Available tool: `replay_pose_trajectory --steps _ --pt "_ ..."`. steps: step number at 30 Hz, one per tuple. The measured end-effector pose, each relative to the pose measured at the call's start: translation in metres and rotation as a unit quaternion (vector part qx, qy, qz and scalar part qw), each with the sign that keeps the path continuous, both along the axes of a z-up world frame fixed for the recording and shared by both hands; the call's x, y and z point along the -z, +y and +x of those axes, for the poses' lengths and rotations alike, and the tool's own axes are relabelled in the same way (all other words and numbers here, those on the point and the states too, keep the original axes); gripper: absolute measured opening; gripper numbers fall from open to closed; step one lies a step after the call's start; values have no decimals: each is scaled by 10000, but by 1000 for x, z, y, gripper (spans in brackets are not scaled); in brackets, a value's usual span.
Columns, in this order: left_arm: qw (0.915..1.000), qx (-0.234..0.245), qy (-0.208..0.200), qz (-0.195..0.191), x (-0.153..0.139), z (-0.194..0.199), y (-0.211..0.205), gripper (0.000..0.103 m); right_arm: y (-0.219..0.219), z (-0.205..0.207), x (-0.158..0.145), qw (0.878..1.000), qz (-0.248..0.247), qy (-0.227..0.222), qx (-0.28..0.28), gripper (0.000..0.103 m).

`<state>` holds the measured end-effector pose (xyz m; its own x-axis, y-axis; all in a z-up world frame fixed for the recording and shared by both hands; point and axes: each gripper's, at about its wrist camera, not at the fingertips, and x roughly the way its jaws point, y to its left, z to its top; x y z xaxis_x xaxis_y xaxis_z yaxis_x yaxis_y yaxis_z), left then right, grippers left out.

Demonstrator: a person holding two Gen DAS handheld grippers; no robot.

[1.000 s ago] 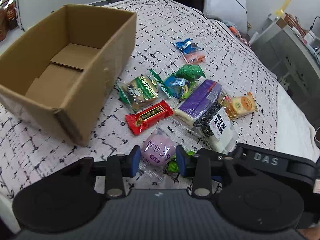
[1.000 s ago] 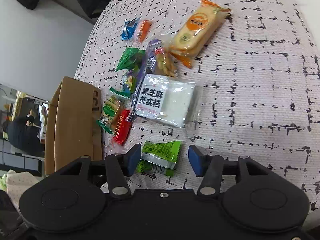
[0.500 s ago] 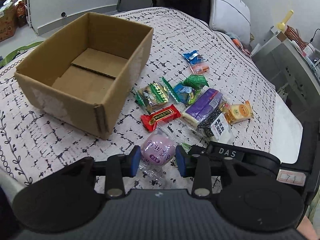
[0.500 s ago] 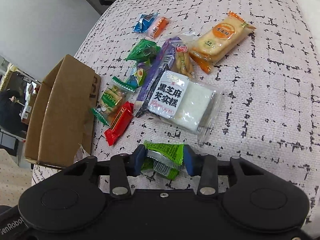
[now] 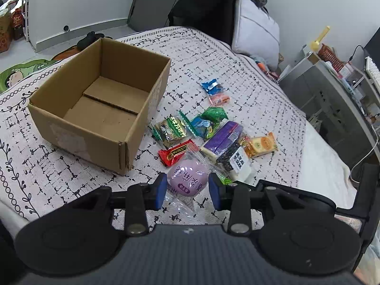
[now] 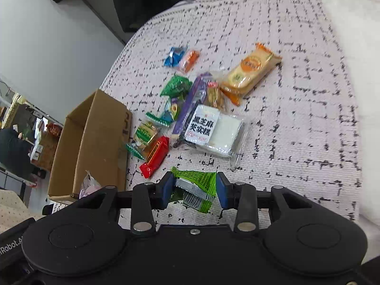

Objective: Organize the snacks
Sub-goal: 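Grasp the pink candy with the left tool while the right tool grasps the green packet, then carry both snacks over the box and open both tools to drop them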

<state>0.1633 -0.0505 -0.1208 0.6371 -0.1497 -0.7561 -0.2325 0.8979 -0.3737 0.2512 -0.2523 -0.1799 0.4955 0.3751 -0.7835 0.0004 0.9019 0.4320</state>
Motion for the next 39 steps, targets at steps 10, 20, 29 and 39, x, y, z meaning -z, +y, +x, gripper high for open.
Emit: replay_pose_trajectory --steps 10,20,29,39 --pt "9995 183 -266 -50 -21 -9 14 37 11 -24 -30 9979 -144 -485 405 38" --pt "9986 303 -440 -58 -36 -13 44 37 41 -30 -58 9937 1 -1016 466 38" --pt "9990 94 -427 -86 -41 -4 98 37 78 -25 -70 9914 79 -1273 277 38" --pt "9993 -222 -272 -90 -33 18 143 37 119 -13 -65 9895 212 -1424 -140 38"
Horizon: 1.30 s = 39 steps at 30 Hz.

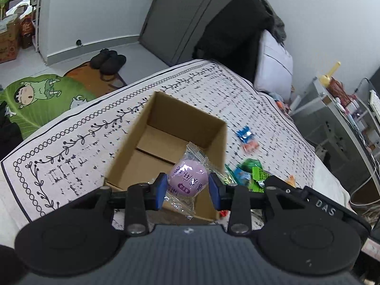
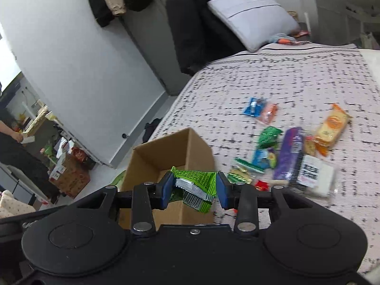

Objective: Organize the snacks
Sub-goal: 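Carry both snacks over the box and open both tools to drop them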

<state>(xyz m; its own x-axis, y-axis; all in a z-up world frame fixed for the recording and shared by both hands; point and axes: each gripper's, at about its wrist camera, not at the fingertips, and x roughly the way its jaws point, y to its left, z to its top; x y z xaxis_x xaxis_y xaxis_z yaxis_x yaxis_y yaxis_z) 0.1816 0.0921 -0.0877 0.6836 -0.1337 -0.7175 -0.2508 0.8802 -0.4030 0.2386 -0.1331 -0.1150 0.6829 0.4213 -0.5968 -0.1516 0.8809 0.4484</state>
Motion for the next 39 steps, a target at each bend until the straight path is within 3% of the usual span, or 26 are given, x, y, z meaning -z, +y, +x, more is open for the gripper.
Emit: replay_pose_trajectory --steps 9,13,20,28,32,39 --pt "9990 -381 197 160 5 18 17 38 28 9 3 9990 138 -12 -417 38" --pt "9981 -527 279 159 3 19 22 43 37 11 5 9983 162 22 -553 39" --pt "9971 -611 396 208 -1 14 25 71 35 9 4 9975 278 -56 -647 54" --pt "9964 -581 531 313 -4 5 16 76 11 2 3 9991 185 -91 -359 67" --pt "9963 -591 501 378 -10 0 9 83 -3 -1 4 9997 108 -108 -187 75" --pt "9961 -518 475 540 -17 -8 -10 84 -25 -6 2 9999 16 -139 -10 84"
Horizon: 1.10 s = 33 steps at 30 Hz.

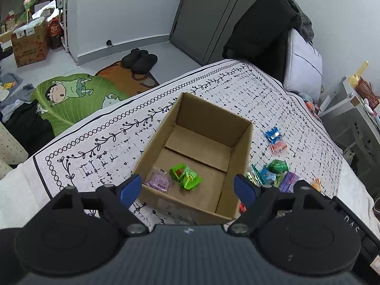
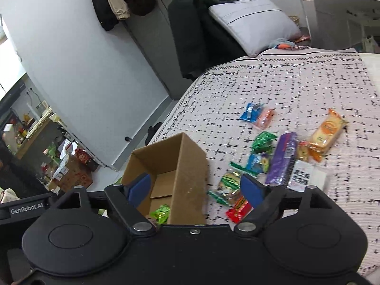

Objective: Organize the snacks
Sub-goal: 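Carry both snacks over the box and open both tools to drop them, then withdraw both tools from the box back toward the snack pile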

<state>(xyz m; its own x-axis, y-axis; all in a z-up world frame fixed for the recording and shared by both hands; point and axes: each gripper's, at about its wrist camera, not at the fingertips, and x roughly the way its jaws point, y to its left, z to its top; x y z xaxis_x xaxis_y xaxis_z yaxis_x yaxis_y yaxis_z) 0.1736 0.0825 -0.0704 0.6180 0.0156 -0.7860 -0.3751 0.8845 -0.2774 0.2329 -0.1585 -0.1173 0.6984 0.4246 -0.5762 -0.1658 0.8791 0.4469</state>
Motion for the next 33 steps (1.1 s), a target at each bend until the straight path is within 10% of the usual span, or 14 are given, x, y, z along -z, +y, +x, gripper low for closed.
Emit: replay_pose_trajectory --steps 33 --pt "9992 104 -324 194 -8 -20 -108 103 -114 -18 1 9988 82 66 477 95"
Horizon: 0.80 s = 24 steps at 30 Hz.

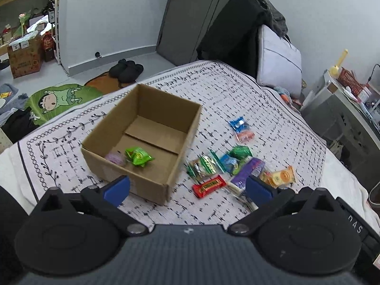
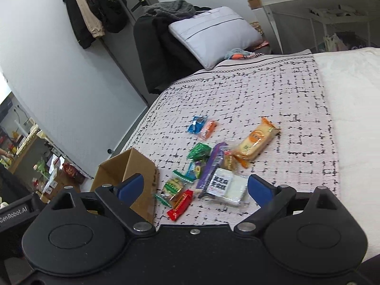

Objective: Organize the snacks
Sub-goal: 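Withdraw both tools from the box back toward the snack pile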

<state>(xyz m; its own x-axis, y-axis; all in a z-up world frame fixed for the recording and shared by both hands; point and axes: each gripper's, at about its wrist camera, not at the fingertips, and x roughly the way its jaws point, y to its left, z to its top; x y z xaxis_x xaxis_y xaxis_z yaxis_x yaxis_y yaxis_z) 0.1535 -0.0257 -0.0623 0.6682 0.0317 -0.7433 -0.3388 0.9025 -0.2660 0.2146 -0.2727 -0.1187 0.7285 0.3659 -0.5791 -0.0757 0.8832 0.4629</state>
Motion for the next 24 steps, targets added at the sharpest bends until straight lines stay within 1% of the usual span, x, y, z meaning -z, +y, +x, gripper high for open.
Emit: replay_pose_trajectory --steps 11,19,21,24 --pt "9997 36 249 19 13 11 -25 103 -27 5 8 9996 161 177 134 95" --pt "9997 68 206 75 22 21 -35 103 -38 14 20 9980 405 384 285 94" --pt "9998 83 163 41 25 24 -36 102 -41 18 24 9973 486 458 315 94" --pt "9999 77 97 -35 33 29 -38 102 -43 24 32 9957 601 610 365 90"
